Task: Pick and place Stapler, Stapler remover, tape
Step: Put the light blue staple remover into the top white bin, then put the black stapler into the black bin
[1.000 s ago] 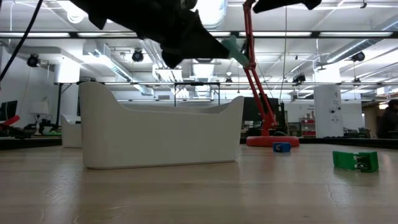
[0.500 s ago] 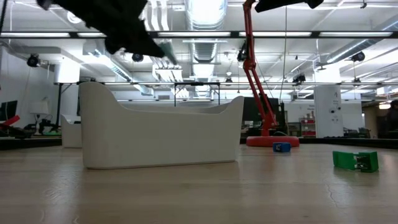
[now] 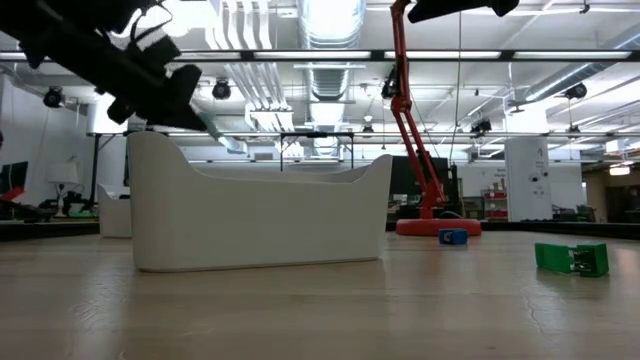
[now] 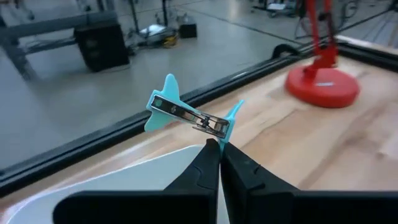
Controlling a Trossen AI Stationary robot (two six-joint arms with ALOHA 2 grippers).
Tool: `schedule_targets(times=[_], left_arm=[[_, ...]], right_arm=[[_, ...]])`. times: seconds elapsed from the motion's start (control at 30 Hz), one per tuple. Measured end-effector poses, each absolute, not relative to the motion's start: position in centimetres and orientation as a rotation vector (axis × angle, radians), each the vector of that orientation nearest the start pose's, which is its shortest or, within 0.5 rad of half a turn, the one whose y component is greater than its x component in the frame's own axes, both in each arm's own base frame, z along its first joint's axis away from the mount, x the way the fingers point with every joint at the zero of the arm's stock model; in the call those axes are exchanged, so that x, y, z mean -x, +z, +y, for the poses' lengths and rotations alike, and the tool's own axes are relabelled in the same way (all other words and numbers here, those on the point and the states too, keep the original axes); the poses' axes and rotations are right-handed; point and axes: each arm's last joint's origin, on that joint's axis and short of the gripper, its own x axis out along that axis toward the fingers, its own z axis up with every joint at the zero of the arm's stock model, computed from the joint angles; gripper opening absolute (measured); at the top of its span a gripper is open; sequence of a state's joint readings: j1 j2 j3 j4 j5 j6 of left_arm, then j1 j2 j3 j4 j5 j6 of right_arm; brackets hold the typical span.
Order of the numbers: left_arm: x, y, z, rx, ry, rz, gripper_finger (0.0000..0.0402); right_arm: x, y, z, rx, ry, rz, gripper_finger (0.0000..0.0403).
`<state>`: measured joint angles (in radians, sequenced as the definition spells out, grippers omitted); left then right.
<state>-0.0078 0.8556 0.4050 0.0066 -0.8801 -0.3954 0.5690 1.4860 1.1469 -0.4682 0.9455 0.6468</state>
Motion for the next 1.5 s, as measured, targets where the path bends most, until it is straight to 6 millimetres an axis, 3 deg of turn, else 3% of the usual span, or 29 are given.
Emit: schedule_targets(times=[0.27,0.67,0.8,0.97,1.37,1.5], left_arm=[[-16.6,19.8,3.8,0.233,0.927,0.286,0.0006],[-16.4,19.3,4.2,0.252,0.919,0.322,0.0007],[-16.1,18.9,4.3,0.370,0.913,0.381,0.0008],[-16.0,19.2,4.6,0.381,0.929,0.407,0.0006],[-15.9,18.8,4.6,0.426,0.940,0.411,0.0044],[-16.2,19.5,4.7,0.427,0.929,0.379,0.0060]], right_arm=[[-27.1,28.0,14.6,-0.062,-0.518,0.442,0.0194],[-27.1,27.8,14.5,-0.060,-0.519,0.444,0.0194],[-27.1,27.8,14.5,-0.061,-0.519,0.444,0.0195],[-27.1,27.8,14.6,-0.060,-0.519,0.444,0.0195],[-27.1,27.6,14.5,-0.051,-0.519,0.450,0.0195],[-27.1,27.5,14.5,-0.049,-0.519,0.452,0.0194]])
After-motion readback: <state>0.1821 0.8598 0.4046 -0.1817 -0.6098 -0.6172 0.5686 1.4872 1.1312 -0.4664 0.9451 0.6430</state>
